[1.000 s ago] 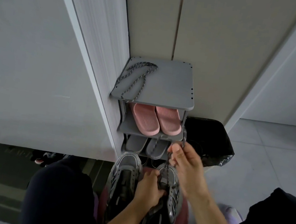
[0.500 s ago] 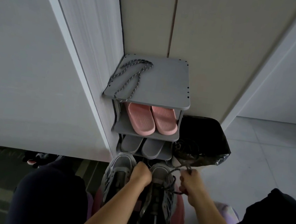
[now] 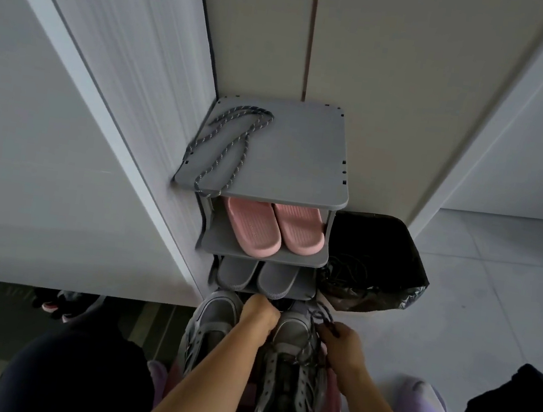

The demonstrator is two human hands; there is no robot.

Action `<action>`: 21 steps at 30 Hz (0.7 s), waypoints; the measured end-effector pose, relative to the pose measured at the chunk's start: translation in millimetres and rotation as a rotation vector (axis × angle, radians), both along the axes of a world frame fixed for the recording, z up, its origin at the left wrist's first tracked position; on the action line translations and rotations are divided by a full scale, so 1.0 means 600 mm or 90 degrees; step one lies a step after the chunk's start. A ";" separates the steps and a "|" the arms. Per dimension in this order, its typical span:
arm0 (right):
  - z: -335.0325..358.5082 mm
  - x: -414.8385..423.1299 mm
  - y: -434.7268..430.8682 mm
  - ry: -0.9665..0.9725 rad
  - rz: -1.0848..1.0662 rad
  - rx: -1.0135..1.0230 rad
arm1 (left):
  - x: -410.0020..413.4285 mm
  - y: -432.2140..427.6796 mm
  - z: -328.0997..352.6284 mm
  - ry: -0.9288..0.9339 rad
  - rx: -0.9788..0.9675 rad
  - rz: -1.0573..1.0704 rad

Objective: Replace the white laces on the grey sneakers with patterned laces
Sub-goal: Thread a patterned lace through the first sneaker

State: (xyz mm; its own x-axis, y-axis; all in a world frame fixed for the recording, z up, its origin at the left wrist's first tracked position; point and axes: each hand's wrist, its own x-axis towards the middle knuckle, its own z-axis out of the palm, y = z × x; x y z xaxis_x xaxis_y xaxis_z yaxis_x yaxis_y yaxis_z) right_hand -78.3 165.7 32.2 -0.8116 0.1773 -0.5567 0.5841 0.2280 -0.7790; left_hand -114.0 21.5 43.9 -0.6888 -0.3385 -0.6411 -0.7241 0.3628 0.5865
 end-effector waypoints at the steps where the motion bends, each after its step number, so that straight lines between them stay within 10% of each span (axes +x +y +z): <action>1: 0.004 -0.001 -0.005 0.044 -0.004 -0.002 | 0.005 0.002 0.005 0.015 0.055 0.046; 6: 0.059 0.000 -0.023 0.165 -0.013 -0.102 | 0.056 0.006 0.043 0.174 0.243 0.155; 15: 0.181 0.020 -0.024 0.279 0.056 -0.155 | 0.149 -0.001 0.070 0.274 0.122 -0.297; 21: 0.213 0.064 -0.060 0.222 0.125 -0.266 | 0.173 0.019 0.069 0.379 0.021 -0.219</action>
